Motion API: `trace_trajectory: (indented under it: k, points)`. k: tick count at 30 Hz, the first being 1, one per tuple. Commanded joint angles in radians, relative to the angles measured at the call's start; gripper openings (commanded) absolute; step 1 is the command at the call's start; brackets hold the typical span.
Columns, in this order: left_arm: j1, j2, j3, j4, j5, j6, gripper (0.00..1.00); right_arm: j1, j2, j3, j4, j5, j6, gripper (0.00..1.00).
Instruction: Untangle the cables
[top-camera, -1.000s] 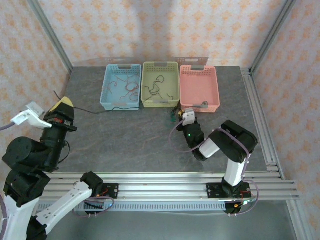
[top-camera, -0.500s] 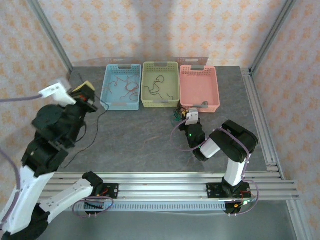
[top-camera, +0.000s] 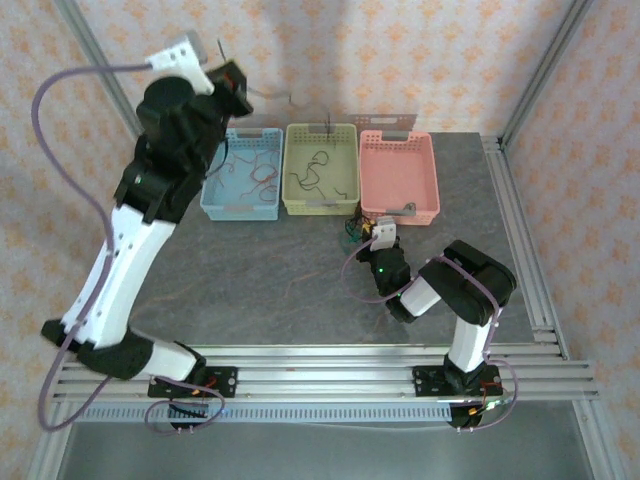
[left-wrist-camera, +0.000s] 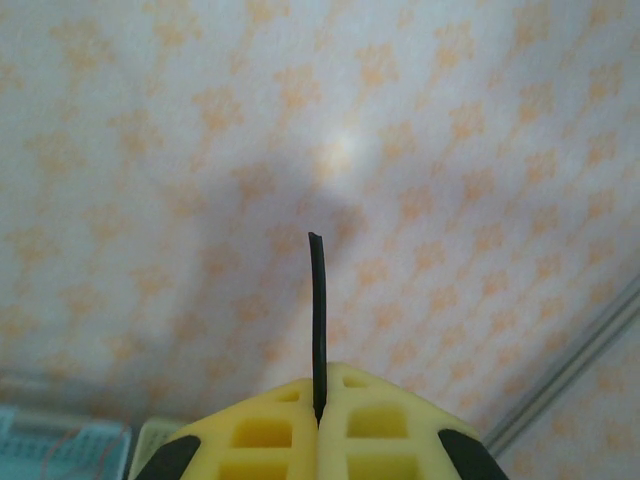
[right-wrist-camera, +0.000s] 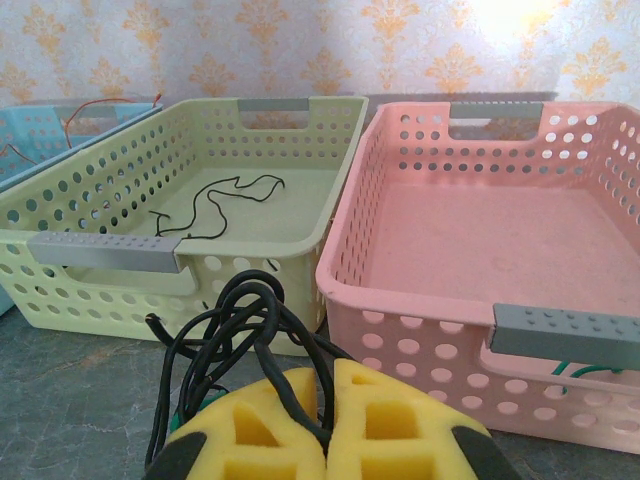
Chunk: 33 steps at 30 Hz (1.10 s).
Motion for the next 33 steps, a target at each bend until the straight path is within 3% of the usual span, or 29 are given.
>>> trace_trajectory:
  k: [1, 5, 10, 16, 20, 24, 25, 28, 30, 33]
  points:
    - [0.037, 0.119, 0.15, -0.008, 0.084, -0.033, 0.0, -0.003, -0.017, 0.008, -0.002, -0.019, 0.015, 0.0]
    - [0.048, 0.238, 0.205, -0.048, 0.124, -0.045, 0.0, -0.003, -0.017, 0.018, -0.021, -0.035, 0.017, 0.0]
    - [0.054, 0.342, -0.064, 0.118, 0.24, -0.086, 0.0, -0.001, -0.016, 0.02, -0.023, -0.04, 0.021, 0.0]
    - [0.05, 0.679, -0.083, 0.065, 0.403, -0.163, 0.0, -0.002, -0.013, 0.017, -0.014, -0.043, 0.022, 0.0]
    - [0.044, 0.682, -0.18, 0.136, 0.383, -0.157, 0.0, -0.001, -0.015, 0.02, -0.02, -0.046, 0.022, 0.0]
    - [0.041, 0.681, -0.152, 0.046, 0.318, -0.132, 0.0, -0.002, -0.015, 0.028, -0.033, -0.058, 0.024, 0.0]
    - [0.04, 0.683, -0.139, 0.021, 0.304, -0.102, 0.03, -0.002, -0.015, 0.029, -0.035, -0.058, 0.027, 0.0]
    - [0.04, 0.67, -0.113, -0.054, 0.267, -0.088, 0.44, -0.002, -0.015, 0.03, -0.034, -0.058, 0.03, 0.0]
    - [0.04, 0.624, -0.146, -0.044, 0.263, -0.08, 0.65, -0.001, -0.012, 0.029, -0.033, -0.058, 0.03, 0.0]
    - [0.028, 0.521, -0.211, -0.032, 0.212, -0.051, 0.79, -0.002, -0.013, 0.03, -0.033, -0.063, 0.032, 0.0]
